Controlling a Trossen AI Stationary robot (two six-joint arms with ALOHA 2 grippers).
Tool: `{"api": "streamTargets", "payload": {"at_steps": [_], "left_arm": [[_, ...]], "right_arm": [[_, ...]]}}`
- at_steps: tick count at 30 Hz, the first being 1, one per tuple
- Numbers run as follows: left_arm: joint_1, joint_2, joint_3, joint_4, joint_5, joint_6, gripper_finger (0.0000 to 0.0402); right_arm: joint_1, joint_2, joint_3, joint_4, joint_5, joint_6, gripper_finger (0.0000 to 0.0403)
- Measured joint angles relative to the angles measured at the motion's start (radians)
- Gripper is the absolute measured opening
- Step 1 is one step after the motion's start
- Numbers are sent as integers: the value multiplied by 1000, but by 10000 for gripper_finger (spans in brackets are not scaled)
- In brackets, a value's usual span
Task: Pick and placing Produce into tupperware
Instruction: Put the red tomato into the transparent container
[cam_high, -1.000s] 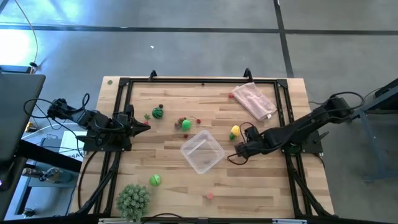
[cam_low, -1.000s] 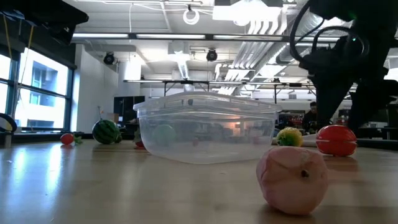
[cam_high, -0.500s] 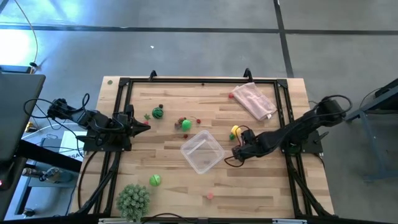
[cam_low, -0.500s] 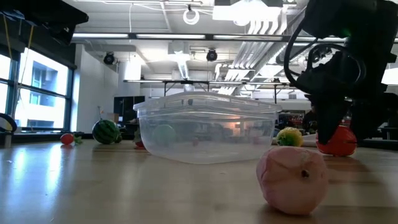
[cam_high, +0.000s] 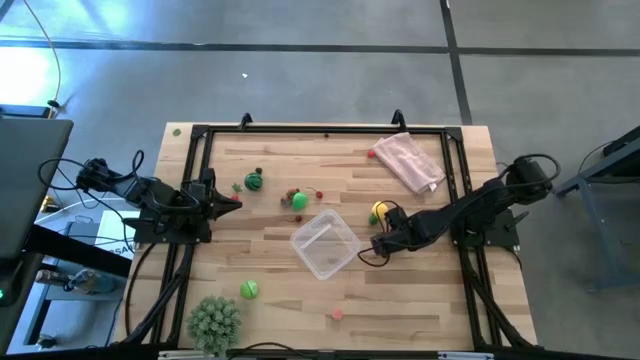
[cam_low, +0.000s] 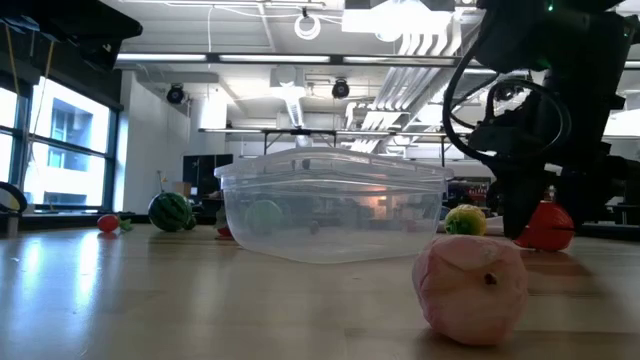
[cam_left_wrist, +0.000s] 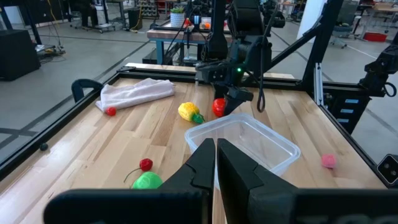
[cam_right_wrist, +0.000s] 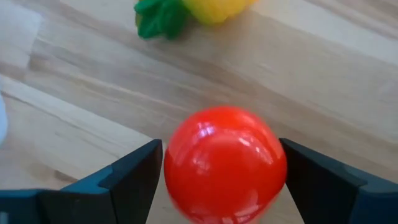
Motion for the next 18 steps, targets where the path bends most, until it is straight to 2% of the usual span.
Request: {"api": "streamTargets", "payload": {"at_steps": [5, 18], "left_arm": [[0, 0, 0, 0, 0, 0, 8], [0, 0, 0, 0, 0, 0, 8]], "right_arm": [[0, 27, 3, 0, -32, -23, 306], [0, 29, 2, 0, -15, -36, 306]]}}
